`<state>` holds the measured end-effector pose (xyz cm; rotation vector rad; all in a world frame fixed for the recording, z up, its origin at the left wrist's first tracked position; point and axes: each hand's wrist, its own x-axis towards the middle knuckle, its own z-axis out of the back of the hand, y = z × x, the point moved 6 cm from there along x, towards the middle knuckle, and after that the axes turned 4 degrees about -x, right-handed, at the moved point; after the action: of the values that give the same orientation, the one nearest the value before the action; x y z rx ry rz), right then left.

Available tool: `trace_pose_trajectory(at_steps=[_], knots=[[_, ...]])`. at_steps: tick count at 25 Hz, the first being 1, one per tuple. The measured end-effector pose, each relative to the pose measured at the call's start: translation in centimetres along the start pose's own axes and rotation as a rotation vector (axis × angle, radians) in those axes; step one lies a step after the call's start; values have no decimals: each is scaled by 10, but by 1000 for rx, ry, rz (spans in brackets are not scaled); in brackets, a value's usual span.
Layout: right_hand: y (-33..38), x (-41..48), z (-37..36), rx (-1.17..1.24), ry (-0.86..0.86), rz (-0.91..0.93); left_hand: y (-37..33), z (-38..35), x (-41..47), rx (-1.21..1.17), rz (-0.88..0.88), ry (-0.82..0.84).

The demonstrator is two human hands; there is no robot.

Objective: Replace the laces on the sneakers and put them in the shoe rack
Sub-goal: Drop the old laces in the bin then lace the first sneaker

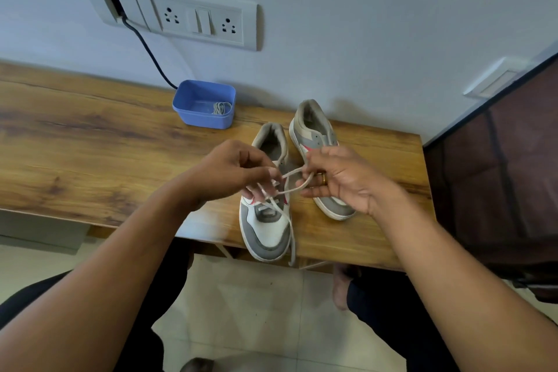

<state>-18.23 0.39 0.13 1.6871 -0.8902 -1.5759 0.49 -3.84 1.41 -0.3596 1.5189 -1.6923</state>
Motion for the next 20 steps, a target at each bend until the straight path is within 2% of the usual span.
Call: trace_pose_trajectory(at_steps=[2,3,5,7,9,10,12,14,17,20], knots=[[9,-13,30,1,-95,49,10,12,1,203,-4,-149],[8,-17,45,-90,-166,65,14,14,2,285,3,-168],[-3,-22,68,-425,-259,27,22,9,5,376,37,-136],[-25,-23,73,-820,-161,-123,27,2,6,389,93,-125],[-45,-24,66,-1054,11,-232,29,-6,6,373,140,-194],[-47,-23,62,-1166,30,-201,29,-8,6,370,161,-238],[-32,-24,52,-1383,-70,-58,32,-16,5,381,221,-274],[-15,-27,43,-1411,-171,51,34,-25,4,393,270,-275],[-1,-27,27,-1306,-185,170,36,-27,1,368,283,-284],[8,-25,1,-1246,-185,385,39,-18,-6,193,326,-255]])
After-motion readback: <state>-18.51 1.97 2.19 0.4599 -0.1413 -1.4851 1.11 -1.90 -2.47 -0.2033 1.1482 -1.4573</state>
